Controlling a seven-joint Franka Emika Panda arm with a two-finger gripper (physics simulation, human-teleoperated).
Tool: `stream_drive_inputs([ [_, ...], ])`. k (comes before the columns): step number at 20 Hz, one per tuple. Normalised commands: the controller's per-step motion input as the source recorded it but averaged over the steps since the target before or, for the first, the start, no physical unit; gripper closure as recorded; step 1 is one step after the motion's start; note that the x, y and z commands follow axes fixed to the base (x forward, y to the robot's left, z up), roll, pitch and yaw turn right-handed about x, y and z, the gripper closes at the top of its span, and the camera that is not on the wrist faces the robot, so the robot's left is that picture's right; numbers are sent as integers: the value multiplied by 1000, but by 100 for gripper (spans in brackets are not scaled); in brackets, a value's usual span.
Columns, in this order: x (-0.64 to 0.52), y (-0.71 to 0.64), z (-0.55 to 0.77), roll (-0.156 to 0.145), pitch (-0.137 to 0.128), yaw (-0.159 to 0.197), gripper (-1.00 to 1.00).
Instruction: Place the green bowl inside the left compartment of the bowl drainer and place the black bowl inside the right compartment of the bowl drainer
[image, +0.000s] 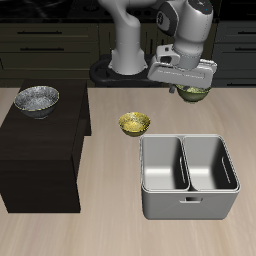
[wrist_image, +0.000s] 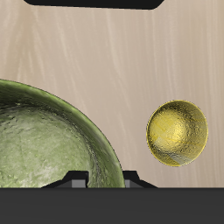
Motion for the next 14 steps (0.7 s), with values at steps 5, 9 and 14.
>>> stream_drive_inputs([
  [5,-8,28,255,28,-29,18,100],
  [9,184,48,328,26,-16,20,100],
  [14,158,12,315,-13,-44,31,100],
])
